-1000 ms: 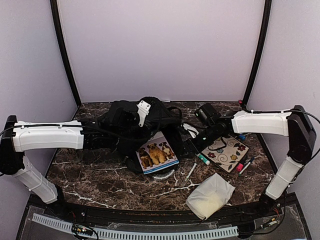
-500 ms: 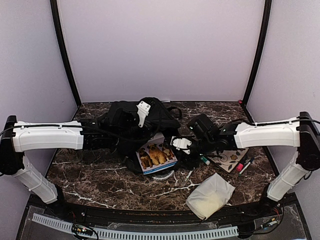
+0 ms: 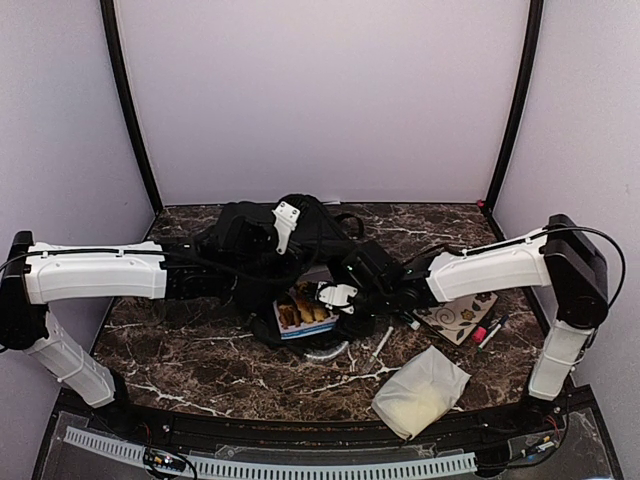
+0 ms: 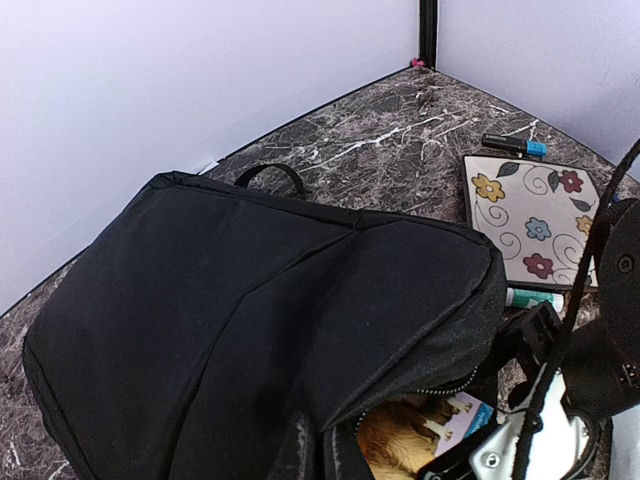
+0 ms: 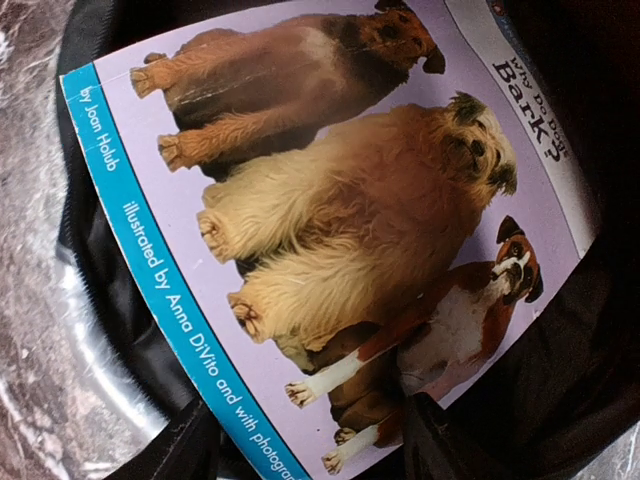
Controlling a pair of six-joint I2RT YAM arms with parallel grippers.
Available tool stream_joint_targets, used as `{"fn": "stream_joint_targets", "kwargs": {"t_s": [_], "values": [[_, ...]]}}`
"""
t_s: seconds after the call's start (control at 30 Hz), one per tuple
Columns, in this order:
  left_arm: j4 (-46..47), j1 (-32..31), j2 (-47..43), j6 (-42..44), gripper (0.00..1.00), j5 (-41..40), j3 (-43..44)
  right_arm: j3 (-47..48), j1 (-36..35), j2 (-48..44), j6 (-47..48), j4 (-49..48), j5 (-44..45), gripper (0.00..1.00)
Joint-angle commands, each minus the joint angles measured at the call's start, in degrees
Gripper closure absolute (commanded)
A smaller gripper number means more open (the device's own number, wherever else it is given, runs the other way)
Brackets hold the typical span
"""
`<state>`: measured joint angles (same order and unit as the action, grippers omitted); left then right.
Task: Pack the student bag
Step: Move the book to the largest pocket of the bag.
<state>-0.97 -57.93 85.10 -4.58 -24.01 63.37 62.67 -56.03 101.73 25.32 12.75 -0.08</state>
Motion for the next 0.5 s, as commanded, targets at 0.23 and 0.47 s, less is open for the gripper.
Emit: {"fn": "stream_joint_targets", "kwargs": {"t_s": [0.23,0.47], "values": [[5.2,-0.2,-5.3,-1.1,1.0,1.0,-0.4,8.7,-0.3,9.5,1.0,-12.7,11.3,0.41],[5.0,-0.2,-5.7,-0.9,1.0,2.0,-0.5,8.1,-0.3,13.8,6.6,-24.9,18.4,0.43]]}}
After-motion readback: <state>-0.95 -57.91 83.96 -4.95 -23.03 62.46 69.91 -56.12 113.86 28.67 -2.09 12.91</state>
